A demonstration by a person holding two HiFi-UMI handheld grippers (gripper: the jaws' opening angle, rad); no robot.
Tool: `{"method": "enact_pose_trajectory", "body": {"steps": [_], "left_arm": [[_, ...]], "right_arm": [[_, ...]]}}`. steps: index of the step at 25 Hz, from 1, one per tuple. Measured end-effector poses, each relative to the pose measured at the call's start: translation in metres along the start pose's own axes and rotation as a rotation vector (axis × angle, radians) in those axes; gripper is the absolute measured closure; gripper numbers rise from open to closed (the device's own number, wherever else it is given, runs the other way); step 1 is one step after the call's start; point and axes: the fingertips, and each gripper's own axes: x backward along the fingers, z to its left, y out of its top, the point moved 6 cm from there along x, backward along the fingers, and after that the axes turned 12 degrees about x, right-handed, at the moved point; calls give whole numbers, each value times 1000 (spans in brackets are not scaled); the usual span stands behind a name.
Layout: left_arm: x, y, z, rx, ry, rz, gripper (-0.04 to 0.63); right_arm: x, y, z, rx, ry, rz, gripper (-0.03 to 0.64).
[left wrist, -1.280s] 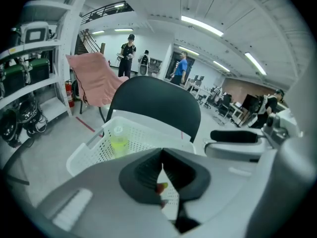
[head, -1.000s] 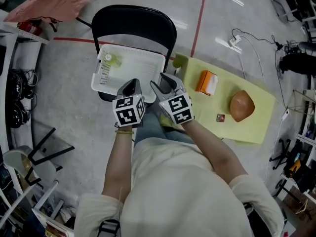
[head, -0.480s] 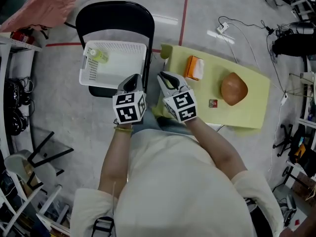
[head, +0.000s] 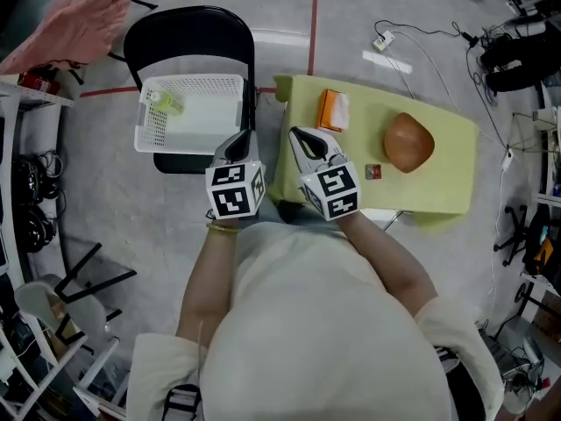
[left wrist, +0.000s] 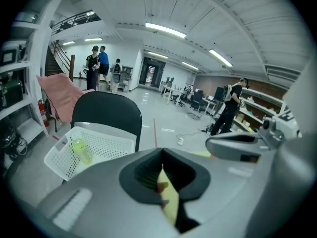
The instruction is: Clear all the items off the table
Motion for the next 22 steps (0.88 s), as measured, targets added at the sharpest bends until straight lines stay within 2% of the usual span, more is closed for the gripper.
{"method": "enact_pose_trajectory", "body": {"steps": [10,22], "left_arm": [[12,-4,-27,-13,-28,-31,584],[20,-14,-45,-35,-33,-38,584]], "right_arm": [[26,6,-5,16,2,-58,617],[41,1,-6,29,17,-75,617]]}}
